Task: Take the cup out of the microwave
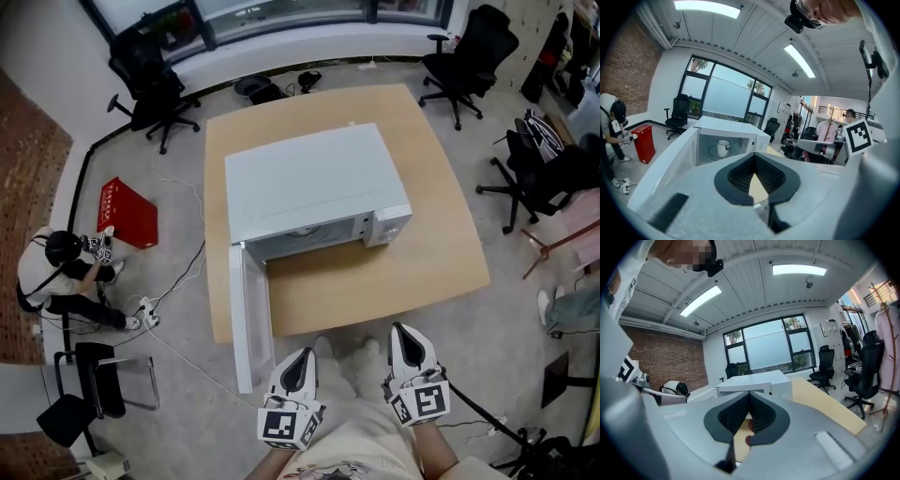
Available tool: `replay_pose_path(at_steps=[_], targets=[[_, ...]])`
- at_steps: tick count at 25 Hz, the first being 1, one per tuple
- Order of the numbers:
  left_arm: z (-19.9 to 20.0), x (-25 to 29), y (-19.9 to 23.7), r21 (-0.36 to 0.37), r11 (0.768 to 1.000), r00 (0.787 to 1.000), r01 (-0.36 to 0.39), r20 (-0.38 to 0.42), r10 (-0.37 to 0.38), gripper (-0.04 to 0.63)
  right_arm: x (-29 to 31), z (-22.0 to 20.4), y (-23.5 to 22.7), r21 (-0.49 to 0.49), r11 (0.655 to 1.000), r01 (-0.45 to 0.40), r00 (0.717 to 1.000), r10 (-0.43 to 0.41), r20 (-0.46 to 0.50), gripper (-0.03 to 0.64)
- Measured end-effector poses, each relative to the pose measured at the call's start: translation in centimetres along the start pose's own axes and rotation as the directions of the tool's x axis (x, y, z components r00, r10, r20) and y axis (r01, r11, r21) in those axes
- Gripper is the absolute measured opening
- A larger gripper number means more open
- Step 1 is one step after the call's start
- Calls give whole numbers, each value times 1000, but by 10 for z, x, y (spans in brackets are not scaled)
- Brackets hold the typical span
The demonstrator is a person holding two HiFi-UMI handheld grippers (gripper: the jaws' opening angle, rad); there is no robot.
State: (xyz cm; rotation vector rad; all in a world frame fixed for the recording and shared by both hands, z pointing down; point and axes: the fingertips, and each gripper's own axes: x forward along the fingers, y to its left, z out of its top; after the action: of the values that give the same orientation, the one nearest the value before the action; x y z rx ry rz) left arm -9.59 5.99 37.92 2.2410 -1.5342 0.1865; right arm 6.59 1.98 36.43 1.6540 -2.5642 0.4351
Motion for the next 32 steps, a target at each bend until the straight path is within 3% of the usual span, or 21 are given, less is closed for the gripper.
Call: replay_pose_path(at_steps=[5,10,12,24,32], targets=[[12,23,12,-9,997,997,-70,44,70,3,26,6,-3,-17,999,-41,999,41,-14,6],[18,52,27,66,989,987,-135,92,129,3,48,0,0,-14,993,-113,993,112,-45,6],[19,68,31,65,987,985,-145,103,137,39,56,-3,0,-9,989,-149,987,148,-56,6],[-12,119,68,26,976,974,-215,76,213,46,111,-64,-2,31,978,-204,970,207,-129,6],[-39,143,85,21,976,976,-215,49,213,55,146,-95,-16,10,980,-198,967,197,-163,6]])
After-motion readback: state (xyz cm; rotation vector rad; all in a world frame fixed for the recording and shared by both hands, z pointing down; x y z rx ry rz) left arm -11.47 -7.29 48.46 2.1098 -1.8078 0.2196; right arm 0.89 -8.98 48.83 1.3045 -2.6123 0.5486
